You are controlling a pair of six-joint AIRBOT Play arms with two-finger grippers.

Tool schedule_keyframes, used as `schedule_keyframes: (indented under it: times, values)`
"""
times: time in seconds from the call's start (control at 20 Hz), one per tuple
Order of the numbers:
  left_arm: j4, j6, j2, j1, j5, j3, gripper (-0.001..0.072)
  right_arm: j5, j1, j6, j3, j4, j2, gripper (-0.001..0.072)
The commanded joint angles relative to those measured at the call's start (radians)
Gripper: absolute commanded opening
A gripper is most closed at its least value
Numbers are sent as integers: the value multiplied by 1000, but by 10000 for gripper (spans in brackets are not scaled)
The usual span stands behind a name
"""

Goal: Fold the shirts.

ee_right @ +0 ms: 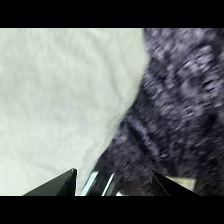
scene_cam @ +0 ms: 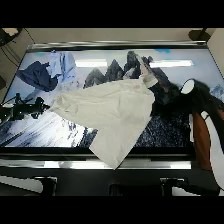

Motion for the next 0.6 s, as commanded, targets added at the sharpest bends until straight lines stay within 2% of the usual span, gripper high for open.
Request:
schedule_keyframes:
  times: [0.0, 0.15, 0.4, 0.45, 0.5, 0.55]
  values:
    - [-13, 38, 29, 1, -32, 2, 36, -93, 48, -73, -222, 214, 9, 577]
    - [-10, 42, 61, 0, -63, 2, 36, -189, 124, -67, -311, 211, 7, 577]
    - [-10, 56, 93, 0, -122, 2, 36, -238, 164, -16, -346, 220, 6, 574]
    - [-10, 56, 98, 0, -131, 2, 36, -270, 180, -2, -359, 224, 5, 549]
    - [-10, 56, 106, 0, -139, 2, 35, -309, 200, 2, -369, 241, 5, 493]
    - [-10, 56, 114, 0, -150, 2, 36, -351, 220, 1, -371, 257, 4, 362]
